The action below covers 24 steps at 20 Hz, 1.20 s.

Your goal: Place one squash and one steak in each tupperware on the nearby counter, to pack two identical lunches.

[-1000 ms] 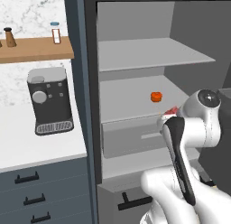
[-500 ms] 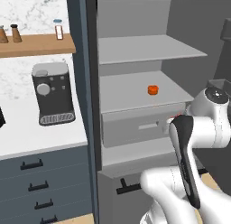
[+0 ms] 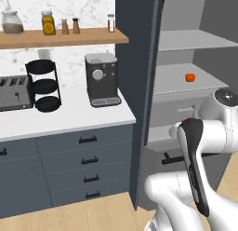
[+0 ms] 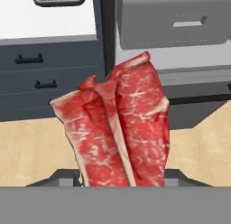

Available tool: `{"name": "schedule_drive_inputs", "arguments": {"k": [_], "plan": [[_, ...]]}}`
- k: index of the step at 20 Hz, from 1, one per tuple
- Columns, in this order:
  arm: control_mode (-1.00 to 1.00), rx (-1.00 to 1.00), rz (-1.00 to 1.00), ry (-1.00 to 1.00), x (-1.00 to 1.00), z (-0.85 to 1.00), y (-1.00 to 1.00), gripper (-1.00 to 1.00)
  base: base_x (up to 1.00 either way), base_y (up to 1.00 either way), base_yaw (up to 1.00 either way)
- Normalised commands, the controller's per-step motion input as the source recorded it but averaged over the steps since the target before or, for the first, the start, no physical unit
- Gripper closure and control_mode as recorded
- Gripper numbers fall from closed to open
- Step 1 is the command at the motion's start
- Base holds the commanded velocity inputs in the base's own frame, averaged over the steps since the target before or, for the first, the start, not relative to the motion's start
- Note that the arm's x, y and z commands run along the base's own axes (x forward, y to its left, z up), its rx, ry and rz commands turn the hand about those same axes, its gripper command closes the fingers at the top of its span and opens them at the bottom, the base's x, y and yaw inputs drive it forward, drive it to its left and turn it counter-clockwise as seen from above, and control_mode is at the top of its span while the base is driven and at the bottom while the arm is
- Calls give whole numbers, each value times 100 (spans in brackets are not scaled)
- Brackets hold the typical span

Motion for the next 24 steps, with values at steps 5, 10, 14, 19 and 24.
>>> {"name": "schedule_drive_inputs", "arguments": {"k": [5, 10, 14, 19, 24], "plan": [[100, 0, 0, 0, 0, 0, 0, 100, -8, 100, 2], [100, 0, 0, 0, 0, 0, 0, 100, 0, 100, 8], [100, 0, 0, 0, 0, 0, 0, 100, 0, 100, 10], [100, 0, 0, 0, 0, 0, 0, 100, 0, 100, 9], [100, 0, 0, 0, 0, 0, 0, 100, 9, 100, 11]]}}
